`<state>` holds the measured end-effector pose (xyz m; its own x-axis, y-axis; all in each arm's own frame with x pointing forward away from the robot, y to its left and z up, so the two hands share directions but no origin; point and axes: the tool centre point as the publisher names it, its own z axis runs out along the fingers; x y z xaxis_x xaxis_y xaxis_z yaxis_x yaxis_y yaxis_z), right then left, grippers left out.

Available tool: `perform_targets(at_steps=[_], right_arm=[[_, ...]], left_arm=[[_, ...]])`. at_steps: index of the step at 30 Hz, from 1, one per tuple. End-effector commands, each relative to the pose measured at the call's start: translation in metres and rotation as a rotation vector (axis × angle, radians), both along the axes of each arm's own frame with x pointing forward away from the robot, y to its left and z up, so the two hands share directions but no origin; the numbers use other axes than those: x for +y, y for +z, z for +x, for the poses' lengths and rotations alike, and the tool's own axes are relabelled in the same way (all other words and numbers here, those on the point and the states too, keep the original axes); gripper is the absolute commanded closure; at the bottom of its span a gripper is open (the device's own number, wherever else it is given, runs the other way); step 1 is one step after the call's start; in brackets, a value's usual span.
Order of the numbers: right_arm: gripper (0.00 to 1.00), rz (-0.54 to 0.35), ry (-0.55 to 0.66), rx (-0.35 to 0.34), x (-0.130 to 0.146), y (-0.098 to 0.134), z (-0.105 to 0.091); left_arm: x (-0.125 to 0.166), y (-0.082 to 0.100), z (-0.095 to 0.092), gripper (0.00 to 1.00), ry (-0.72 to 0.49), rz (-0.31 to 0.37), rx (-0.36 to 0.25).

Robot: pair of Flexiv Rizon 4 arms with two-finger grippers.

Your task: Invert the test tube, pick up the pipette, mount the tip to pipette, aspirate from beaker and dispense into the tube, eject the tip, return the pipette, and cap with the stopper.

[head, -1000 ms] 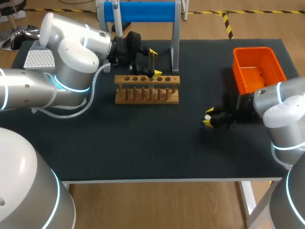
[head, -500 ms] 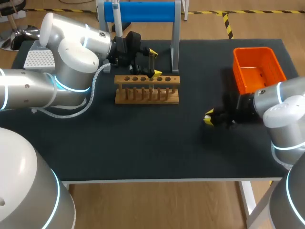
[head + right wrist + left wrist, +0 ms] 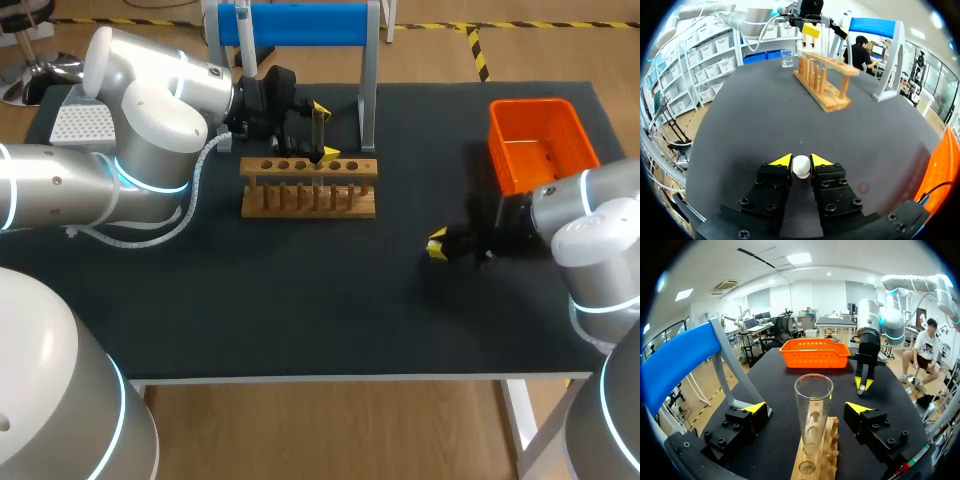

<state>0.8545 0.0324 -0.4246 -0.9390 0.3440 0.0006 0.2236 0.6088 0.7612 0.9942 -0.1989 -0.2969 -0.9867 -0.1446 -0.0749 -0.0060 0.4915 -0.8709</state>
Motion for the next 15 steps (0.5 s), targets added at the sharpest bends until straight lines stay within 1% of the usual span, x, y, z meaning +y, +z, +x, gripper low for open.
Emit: perform_targets(at_steps=[1,3,6,10,13,14,15], right_arm=[[1.00,0.012,0.027,-0.007,-0.005,0.037,0.005],[1.00,0.015,0.052,-0.010,-0.003,0.059,0.010],[1.00,0.030,0.076,-0.019,0.000,0.099,0.021],[1.00,0.033,0.116,-0.028,0.012,0.157,0.037],[1.00,0.070,0.117,-0.037,0.024,0.199,0.045],[1.00,0.085,0.116,-0.046,0.027,0.211,0.046],[1.00,0.085,0.116,-0.046,0.027,0.211,0.046]], left_arm=[[0.000,-0.001,-0.001,0.00,0.000,-0.003,-0.003],[0.000,-0.001,-0.001,0.00,0.000,-0.003,-0.003],[0.000,-0.001,-0.001,0.00,0.000,-0.003,-0.003],[0.000,-0.001,-0.001,0.00,0.000,-0.003,-0.003],[0.000,-0.001,-0.001,0.00,0.000,-0.003,-0.003],[0.000,-0.001,-0.001,0.00,0.000,-0.003,-0.003],[0.000,-0.001,-0.001,0.00,0.000,-0.003,-0.003]])
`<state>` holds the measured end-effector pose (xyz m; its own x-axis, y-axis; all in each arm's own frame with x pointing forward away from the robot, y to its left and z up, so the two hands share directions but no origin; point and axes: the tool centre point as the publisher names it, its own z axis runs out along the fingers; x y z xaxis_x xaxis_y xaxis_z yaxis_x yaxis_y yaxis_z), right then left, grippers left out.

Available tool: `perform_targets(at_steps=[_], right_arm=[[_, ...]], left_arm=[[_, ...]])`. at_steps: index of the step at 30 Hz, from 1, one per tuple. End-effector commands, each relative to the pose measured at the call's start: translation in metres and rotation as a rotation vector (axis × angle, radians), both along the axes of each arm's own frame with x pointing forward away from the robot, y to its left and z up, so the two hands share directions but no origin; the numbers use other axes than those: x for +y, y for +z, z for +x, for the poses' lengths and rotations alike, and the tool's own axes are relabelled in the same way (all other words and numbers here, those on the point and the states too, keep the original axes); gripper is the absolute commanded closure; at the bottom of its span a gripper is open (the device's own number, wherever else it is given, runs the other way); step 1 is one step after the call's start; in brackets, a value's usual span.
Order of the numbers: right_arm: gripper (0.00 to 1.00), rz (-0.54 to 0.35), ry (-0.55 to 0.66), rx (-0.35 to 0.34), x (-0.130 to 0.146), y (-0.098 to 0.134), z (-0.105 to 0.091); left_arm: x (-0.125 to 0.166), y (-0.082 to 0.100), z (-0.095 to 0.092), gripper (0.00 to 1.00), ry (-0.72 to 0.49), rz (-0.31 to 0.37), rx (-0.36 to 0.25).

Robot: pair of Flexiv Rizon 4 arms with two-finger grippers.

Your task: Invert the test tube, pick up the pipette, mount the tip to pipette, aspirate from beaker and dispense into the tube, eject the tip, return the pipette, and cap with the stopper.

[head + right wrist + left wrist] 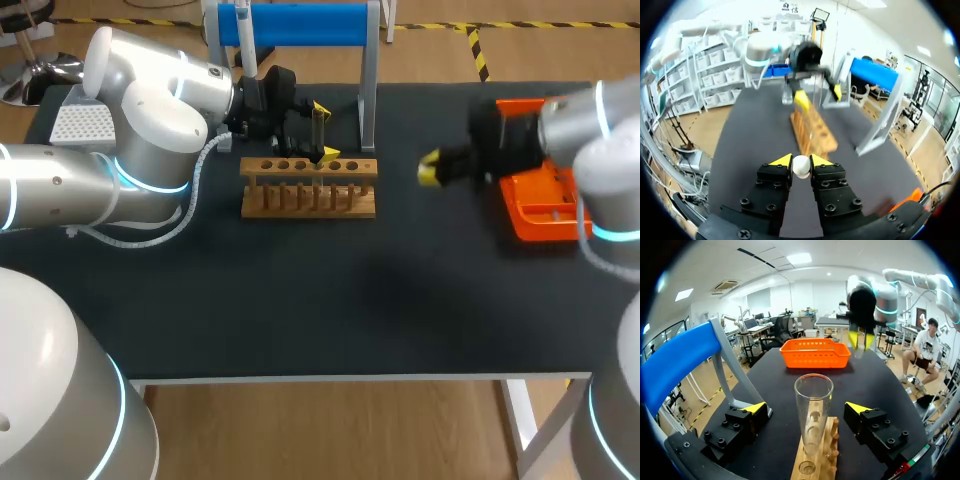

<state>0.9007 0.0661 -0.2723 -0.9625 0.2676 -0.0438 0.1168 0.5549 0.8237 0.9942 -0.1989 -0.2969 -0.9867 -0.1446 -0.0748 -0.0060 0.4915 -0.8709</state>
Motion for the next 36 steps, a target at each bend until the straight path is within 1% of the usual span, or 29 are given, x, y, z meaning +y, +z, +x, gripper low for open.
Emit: perform_targets(at_steps=[1,24,29,36], right_arm=[[1.00,-0.003,0.035,0.026,-0.006,0.059,0.000],[1.00,-0.003,0.035,0.026,-0.006,0.059,0.000],[1.00,-0.005,0.073,0.062,0.023,0.061,0.017],[1.00,-0.013,0.108,0.081,0.059,0.060,0.040]], left_arm=[[0.000,-0.001,-0.001,0.00,0.000,-0.003,-0.003],[0.000,-0.001,-0.001,0.00,0.000,-0.003,-0.003],[0.000,-0.001,-0.001,0.00,0.000,-0.003,-0.003],[0.000,-0.001,-0.001,0.00,0.000,-0.003,-0.003]])
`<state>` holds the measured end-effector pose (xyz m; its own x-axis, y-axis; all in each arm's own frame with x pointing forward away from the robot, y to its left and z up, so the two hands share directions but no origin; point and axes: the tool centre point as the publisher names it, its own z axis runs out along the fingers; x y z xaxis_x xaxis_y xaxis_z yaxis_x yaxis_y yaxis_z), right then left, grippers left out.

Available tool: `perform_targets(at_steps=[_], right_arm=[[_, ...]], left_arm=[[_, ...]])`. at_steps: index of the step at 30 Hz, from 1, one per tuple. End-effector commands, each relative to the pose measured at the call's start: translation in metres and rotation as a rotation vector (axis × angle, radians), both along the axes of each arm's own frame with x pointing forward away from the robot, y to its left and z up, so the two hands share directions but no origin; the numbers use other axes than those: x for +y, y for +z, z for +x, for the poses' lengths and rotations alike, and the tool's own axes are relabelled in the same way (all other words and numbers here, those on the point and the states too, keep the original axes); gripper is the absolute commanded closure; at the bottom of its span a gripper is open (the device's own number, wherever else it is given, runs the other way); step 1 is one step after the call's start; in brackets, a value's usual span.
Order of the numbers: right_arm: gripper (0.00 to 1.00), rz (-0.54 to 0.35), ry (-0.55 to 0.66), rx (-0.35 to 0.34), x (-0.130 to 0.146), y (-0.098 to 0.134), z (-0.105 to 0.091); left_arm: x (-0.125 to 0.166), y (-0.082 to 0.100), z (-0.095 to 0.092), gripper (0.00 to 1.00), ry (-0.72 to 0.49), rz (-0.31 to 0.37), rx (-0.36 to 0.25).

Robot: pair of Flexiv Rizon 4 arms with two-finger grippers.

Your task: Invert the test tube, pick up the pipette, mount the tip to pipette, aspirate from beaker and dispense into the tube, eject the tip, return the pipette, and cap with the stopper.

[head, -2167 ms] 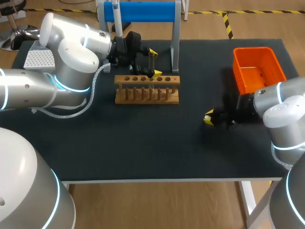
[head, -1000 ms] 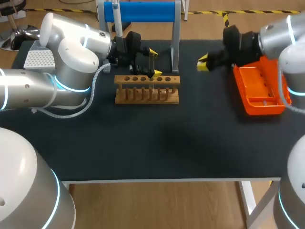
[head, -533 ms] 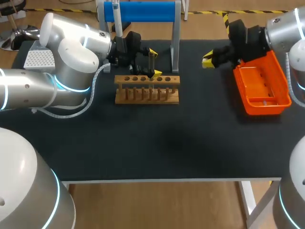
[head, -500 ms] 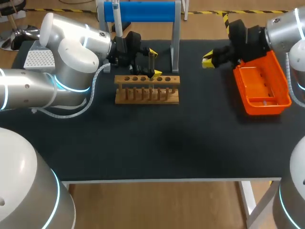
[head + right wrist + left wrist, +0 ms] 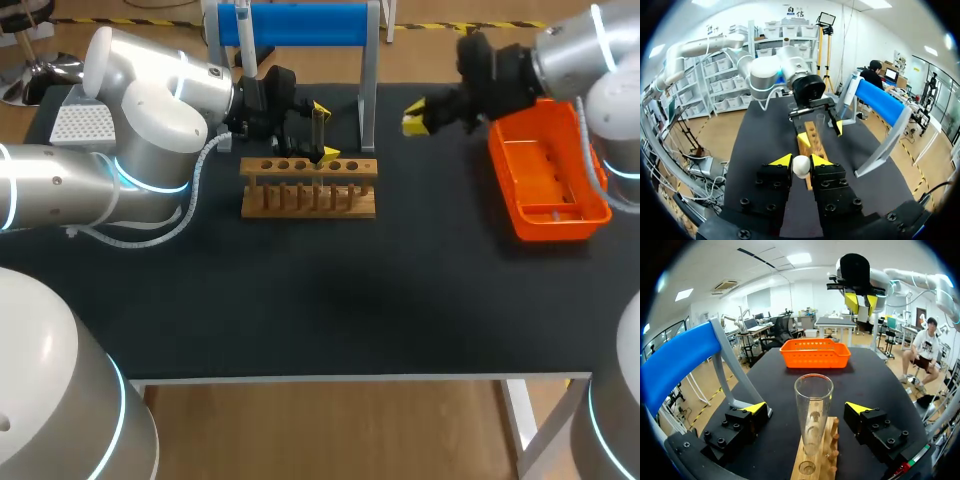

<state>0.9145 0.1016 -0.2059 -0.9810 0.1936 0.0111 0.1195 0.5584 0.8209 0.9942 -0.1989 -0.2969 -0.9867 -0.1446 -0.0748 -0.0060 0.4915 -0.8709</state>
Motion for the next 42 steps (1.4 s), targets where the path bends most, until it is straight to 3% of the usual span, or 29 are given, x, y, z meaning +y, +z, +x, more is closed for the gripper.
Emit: perform_targets(at_steps=[1,15,24,30,42], right_arm=[[1.00,-0.022,0.034,0.026,0.028,-0.007,0.030],[1.00,-0.063,0.051,0.011,0.066,-0.002,0.057],[1.00,-0.055,0.052,0.006,0.068,-0.001,0.054],[1.00,-0.053,0.056,0.007,0.069,-0.001,0.052],[1.00,-0.056,0.057,0.010,0.069,-0.001,0.049]], left_arm=[[0.000,-0.001,-0.001,0.00,0.000,-0.003,-0.003],[0.000,-0.001,-0.001,0.00,0.000,-0.003,-0.003],[0.000,-0.001,-0.001,0.00,0.000,-0.003,-0.003],[-0.001,0.003,-0.002,0.00,-0.003,0.056,-0.012],[-0.001,0.010,-0.004,0.00,-0.012,0.057,-0.028]])
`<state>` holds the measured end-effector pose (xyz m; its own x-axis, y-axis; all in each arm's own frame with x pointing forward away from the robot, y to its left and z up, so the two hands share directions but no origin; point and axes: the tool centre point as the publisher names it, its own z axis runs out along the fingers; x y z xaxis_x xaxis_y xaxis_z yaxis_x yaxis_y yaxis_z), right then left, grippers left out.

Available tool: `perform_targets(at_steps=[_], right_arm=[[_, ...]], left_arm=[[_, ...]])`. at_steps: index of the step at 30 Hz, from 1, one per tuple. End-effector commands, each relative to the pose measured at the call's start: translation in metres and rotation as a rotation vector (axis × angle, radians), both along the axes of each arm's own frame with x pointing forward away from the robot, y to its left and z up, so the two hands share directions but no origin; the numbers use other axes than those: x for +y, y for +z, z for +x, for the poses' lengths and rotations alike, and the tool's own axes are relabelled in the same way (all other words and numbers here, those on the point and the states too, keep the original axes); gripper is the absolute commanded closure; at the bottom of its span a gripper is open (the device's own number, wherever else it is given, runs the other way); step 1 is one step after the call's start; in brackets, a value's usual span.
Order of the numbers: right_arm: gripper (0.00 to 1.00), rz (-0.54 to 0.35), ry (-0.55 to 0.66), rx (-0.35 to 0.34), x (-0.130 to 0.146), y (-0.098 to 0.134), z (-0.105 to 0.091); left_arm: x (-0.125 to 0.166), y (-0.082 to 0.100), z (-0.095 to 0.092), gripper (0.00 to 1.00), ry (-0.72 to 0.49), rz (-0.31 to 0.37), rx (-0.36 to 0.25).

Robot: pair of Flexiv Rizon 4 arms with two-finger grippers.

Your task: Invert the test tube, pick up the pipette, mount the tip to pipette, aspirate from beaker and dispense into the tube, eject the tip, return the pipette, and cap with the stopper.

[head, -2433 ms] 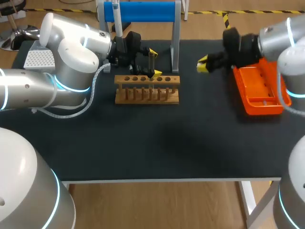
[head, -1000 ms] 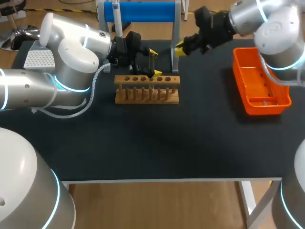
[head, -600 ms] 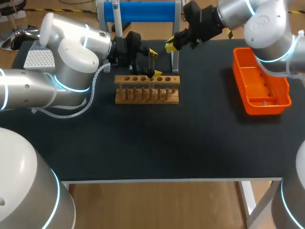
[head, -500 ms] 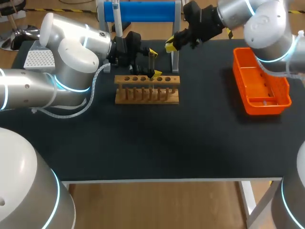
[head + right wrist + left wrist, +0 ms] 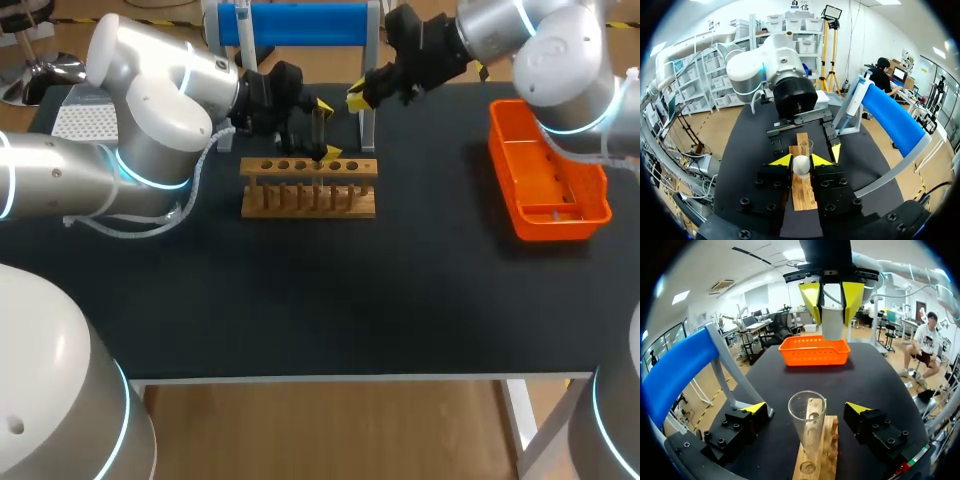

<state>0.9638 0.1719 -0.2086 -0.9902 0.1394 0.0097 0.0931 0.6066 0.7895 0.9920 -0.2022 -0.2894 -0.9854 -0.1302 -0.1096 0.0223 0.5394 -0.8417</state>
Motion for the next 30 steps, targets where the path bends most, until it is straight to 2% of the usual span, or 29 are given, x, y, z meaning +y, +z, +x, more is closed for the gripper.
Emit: perform_targets(at_steps=[1,18,30], right_arm=[[1.00,-0.003,0.001,0.002,-0.001,0.002,-0.001],[1.00,0.000,0.003,0.005,0.002,0.002,-0.003],[1.00,0.010,0.005,0.023,0.022,0.004,0.003]], left_arm=[[0.002,0.002,-0.002,0.00,-0.003,0.001,-0.001],[0.005,0.000,-0.003,0.00,-0.005,0.007,0.008],[0.005,0.000,-0.003,0.00,-0.005,0.007,0.008]])
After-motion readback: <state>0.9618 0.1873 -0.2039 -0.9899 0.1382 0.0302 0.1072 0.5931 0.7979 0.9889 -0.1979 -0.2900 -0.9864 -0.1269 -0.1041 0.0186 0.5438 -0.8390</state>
